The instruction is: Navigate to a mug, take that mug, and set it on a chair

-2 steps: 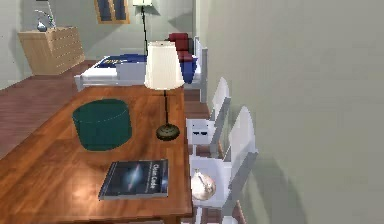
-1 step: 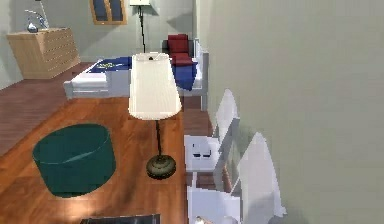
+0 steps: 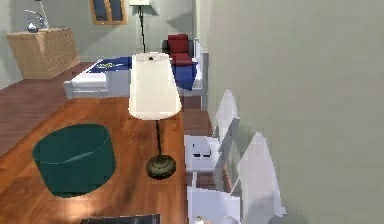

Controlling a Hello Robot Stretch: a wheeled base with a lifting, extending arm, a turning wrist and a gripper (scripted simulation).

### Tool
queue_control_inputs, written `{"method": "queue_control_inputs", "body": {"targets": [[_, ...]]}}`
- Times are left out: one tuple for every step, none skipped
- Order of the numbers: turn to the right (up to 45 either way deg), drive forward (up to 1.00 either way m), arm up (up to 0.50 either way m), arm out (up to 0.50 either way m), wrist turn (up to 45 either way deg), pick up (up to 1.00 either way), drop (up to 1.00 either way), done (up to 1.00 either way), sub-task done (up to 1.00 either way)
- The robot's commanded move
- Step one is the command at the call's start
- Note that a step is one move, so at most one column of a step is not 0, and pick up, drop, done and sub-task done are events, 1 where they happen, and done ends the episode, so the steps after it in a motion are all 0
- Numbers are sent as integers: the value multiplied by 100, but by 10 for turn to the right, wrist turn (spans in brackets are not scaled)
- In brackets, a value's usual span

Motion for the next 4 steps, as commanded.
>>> {"method": "queue_control_inputs", "body": {"targets": [[150, 0, 0, 0, 0, 0, 0, 0, 0], [-120, 0, 0, 0, 0, 0, 0, 0, 0], [150, 0, 0, 0, 0, 0, 0, 0, 0], [-180, 0, 0, 0, 0, 0, 0, 0, 0]]}}
